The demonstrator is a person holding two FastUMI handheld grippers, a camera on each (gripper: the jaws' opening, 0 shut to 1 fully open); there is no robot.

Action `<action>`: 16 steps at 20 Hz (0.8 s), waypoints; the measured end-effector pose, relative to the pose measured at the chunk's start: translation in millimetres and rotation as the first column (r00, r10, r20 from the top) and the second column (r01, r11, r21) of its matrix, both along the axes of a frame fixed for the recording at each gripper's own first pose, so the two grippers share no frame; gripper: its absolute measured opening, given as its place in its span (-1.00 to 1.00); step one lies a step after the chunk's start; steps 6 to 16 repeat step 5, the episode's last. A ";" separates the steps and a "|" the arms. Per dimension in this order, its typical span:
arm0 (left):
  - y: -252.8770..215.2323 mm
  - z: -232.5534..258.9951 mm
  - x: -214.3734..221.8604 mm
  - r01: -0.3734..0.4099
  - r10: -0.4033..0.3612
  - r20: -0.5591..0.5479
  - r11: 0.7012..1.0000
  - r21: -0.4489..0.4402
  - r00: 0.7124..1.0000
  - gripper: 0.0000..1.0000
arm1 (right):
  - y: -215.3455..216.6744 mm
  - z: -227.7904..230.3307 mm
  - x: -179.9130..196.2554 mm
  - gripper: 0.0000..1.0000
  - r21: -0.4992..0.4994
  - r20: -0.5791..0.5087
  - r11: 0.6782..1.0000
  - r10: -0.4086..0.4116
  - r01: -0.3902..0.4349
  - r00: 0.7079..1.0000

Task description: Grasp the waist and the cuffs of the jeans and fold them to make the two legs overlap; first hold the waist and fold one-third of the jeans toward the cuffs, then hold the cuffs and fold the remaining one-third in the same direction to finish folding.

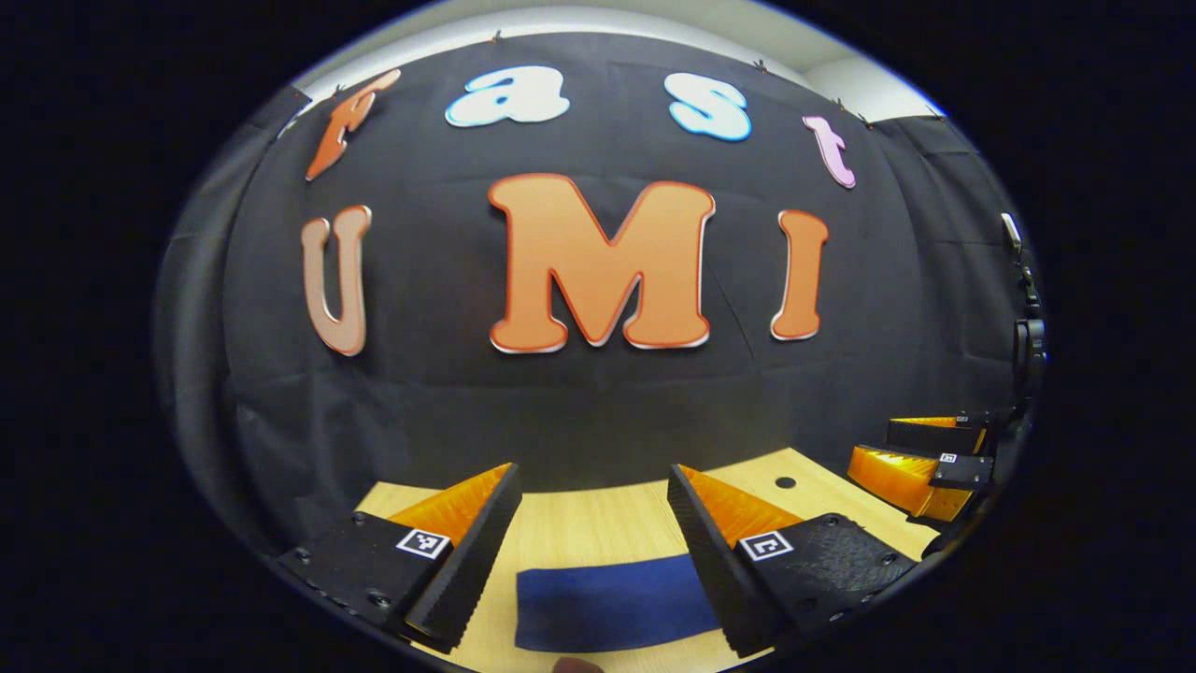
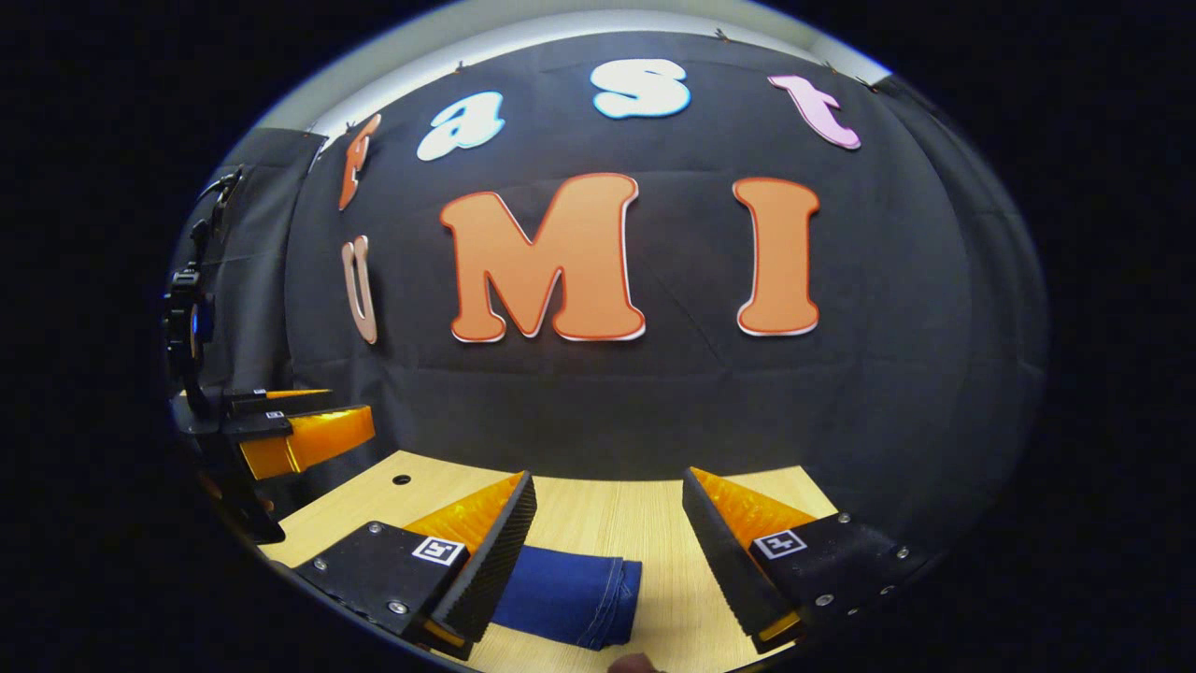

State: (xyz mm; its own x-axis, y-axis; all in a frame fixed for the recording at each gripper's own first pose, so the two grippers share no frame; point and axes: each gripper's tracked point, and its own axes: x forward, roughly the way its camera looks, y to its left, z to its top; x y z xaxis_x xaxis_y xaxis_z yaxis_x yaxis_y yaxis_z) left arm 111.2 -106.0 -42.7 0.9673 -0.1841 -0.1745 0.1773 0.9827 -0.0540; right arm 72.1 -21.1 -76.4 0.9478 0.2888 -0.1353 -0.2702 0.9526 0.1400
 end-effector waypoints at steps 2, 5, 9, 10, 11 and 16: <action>17.3 3.9 -12.3 -0.040 0.041 0.047 0.999 -0.018 0.998 0.93 | 6.1 11.7 -1.4 1.00 0.000 0.046 1.000 0.006 -0.006 0.999; 46.4 13.5 -20.9 -0.092 0.095 0.101 0.995 -0.030 0.990 0.93 | 11.2 25.6 -6.3 0.93 -0.002 0.122 1.000 0.015 -0.015 0.992; 46.4 13.5 -20.9 -0.092 0.095 0.101 0.995 -0.030 0.990 0.93 | 11.2 25.6 -6.3 0.93 -0.002 0.122 1.000 0.015 -0.015 0.992; 46.4 13.5 -20.9 -0.092 0.095 0.101 0.995 -0.030 0.990 0.93 | 11.2 25.6 -6.3 0.93 -0.002 0.122 1.000 0.015 -0.015 0.992; 46.4 13.5 -20.9 -0.092 0.095 0.101 0.995 -0.030 0.990 0.93 | 11.2 25.6 -6.3 0.93 -0.002 0.122 1.000 0.015 -0.015 0.992; 46.4 13.5 -20.9 -0.092 0.095 0.101 0.995 -0.030 0.990 0.93 | 11.2 25.6 -6.3 0.93 -0.002 0.122 1.000 0.015 -0.015 0.992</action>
